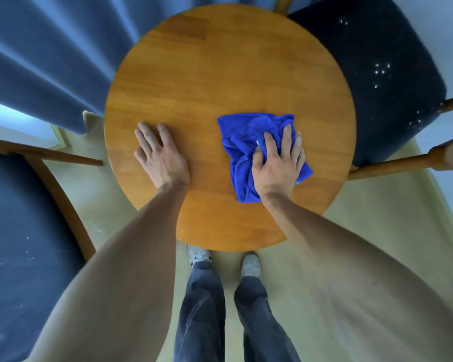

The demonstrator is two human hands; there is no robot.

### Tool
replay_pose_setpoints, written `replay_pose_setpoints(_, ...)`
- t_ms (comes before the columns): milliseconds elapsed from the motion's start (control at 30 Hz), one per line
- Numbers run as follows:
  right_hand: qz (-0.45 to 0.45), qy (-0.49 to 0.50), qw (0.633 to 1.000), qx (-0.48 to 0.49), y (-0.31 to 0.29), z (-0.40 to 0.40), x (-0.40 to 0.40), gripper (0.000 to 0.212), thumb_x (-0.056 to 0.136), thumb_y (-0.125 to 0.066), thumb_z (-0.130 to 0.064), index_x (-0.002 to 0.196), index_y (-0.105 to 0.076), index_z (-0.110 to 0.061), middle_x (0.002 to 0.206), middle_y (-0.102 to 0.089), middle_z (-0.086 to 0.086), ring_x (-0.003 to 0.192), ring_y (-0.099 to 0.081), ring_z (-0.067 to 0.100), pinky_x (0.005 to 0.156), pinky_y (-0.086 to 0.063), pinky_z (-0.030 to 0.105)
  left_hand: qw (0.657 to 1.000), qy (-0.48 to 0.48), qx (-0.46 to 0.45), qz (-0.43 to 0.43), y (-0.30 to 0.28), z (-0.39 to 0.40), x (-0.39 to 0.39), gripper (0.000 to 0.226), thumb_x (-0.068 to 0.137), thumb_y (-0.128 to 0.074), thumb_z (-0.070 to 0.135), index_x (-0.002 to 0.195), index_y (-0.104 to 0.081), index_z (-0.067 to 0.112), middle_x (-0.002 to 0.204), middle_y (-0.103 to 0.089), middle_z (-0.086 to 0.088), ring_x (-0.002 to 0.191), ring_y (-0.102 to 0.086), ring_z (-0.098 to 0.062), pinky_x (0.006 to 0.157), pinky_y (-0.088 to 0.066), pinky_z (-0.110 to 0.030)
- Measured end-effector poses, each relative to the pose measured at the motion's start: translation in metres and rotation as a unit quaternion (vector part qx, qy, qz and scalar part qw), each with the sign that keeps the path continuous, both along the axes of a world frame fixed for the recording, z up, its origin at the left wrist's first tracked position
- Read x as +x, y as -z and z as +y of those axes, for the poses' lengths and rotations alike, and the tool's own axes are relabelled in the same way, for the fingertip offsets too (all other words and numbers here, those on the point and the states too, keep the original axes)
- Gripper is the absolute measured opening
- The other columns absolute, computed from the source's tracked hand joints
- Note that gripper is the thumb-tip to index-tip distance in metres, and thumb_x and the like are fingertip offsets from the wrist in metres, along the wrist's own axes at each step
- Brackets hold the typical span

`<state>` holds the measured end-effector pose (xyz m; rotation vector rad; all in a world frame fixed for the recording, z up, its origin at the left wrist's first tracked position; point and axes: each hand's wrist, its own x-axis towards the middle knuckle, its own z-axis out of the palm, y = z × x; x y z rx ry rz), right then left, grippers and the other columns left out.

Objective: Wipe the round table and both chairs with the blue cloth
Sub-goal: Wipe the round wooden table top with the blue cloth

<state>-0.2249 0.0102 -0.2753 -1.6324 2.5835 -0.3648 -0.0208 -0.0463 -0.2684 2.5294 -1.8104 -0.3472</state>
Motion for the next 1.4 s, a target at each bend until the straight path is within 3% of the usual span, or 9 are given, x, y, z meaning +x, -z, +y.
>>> replay_pose_setpoints(433,0.001,0.043,0.999,0.005,-0.002,0.090,-0.107,0.042,0.097,-0.049,-0.039,0.131,-0.062,-0.018,0.154,-0.039,0.016,0.142,-0.031,0.044,0.108,-0.034,0.054,0.999,-0.003,0.004,0.054,-0.006,0.073,-0.091,0.057,0.091,-0.039,0.008,0.147,-0.032,0.012,0.162,-0.009,-0.018,0.149,-0.007,-0.032,0.115,-0.024,-0.043)
replay_pose_setpoints(633,0.008,-0.006,0.999,0.036,-0.005,0.093,-0.078,0.055,0.098,-0.041,-0.045,0.138,-0.054,-0.009,0.157,-0.028,0.025,0.144,-0.023,0.050,0.107,-0.032,0.057,0.997,0.008,-0.040,0.066,-0.006,0.082,-0.076,0.047,0.081,-0.045,0.007,0.125,-0.050,0.019,0.158,-0.020,-0.018,0.144,-0.020,-0.034,0.108,-0.027,-0.047)
replay_pose_setpoints(733,0.013,-0.108,0.993,0.038,-0.005,0.097,-0.038,0.057,0.096,-0.044,-0.047,0.138,-0.053,-0.009,0.157,-0.027,0.025,0.145,-0.021,0.049,0.109,-0.030,0.058,0.995,-0.076,-0.048,0.043,-0.005,0.095,-0.049,0.052,0.077,-0.044,0.011,0.129,-0.044,0.019,0.159,-0.017,-0.018,0.145,-0.019,-0.033,0.111,-0.020,-0.049)
replay_pose_setpoints(833,0.016,-0.186,0.982,0.042,-0.002,0.099,0.011,0.059,0.095,-0.044,-0.048,0.139,-0.052,-0.010,0.158,-0.026,0.024,0.145,-0.020,0.049,0.110,-0.028,0.058,0.978,-0.199,-0.048,0.045,-0.002,0.105,-0.010,0.055,0.083,-0.038,0.018,0.137,-0.039,0.017,0.158,-0.021,-0.016,0.143,-0.023,-0.032,0.108,-0.027,-0.048)
replay_pose_setpoints(967,0.020,-0.249,0.967,0.052,0.000,0.086,0.069,0.059,0.095,-0.041,-0.049,0.140,-0.049,-0.012,0.160,-0.022,0.023,0.146,-0.017,0.047,0.111,-0.025,0.058,0.955,-0.281,-0.062,0.076,0.004,0.108,0.042,0.048,0.093,-0.032,0.021,0.140,-0.038,0.015,0.154,-0.028,-0.014,0.136,-0.033,-0.033,0.102,-0.035,-0.046)
replay_pose_setpoints(1133,0.031,-0.380,0.922,0.068,0.000,0.062,0.116,0.065,0.089,-0.045,-0.053,0.142,-0.048,-0.014,0.161,-0.019,0.021,0.147,-0.015,0.045,0.115,-0.021,0.057,0.898,-0.416,-0.055,0.135,0.013,0.107,0.091,0.035,0.098,-0.030,0.022,0.126,-0.050,0.013,0.128,-0.050,-0.012,0.113,-0.052,-0.032,0.083,-0.038,-0.037)
replay_pose_setpoints(1200,0.033,-0.416,0.907,0.067,-0.001,0.051,0.132,0.069,0.087,-0.046,-0.056,0.141,-0.049,-0.015,0.161,-0.020,0.021,0.147,-0.015,0.044,0.116,-0.019,0.057,0.870,-0.465,-0.037,0.159,0.018,0.106,0.109,0.034,0.099,-0.029,0.021,0.121,-0.052,0.010,0.123,-0.054,-0.014,0.107,-0.056,-0.033,0.084,-0.039,-0.035)
replay_pose_setpoints(1300,0.026,-0.435,0.899,0.055,-0.001,0.033,0.162,0.068,0.084,-0.048,-0.057,0.139,-0.052,-0.017,0.161,-0.023,0.019,0.147,-0.017,0.043,0.116,-0.018,0.056,0.847,-0.500,-0.004,0.179,0.026,0.101,0.131,0.033,0.100,-0.030,0.018,0.120,-0.054,0.006,0.123,-0.057,-0.017,0.107,-0.058,-0.034,0.088,-0.044,-0.036)
replay_pose_setpoints(1400,0.010,-0.403,0.915,0.034,0.002,0.007,0.206,0.064,0.082,-0.052,-0.055,0.134,-0.057,-0.018,0.159,-0.028,0.017,0.146,-0.022,0.043,0.115,-0.021,0.056,0.865,-0.470,0.039,0.171,0.034,0.089,0.150,0.031,0.101,-0.032,0.016,0.120,-0.053,0.005,0.123,-0.057,-0.017,0.110,-0.057,-0.034,0.091,-0.045,-0.036)
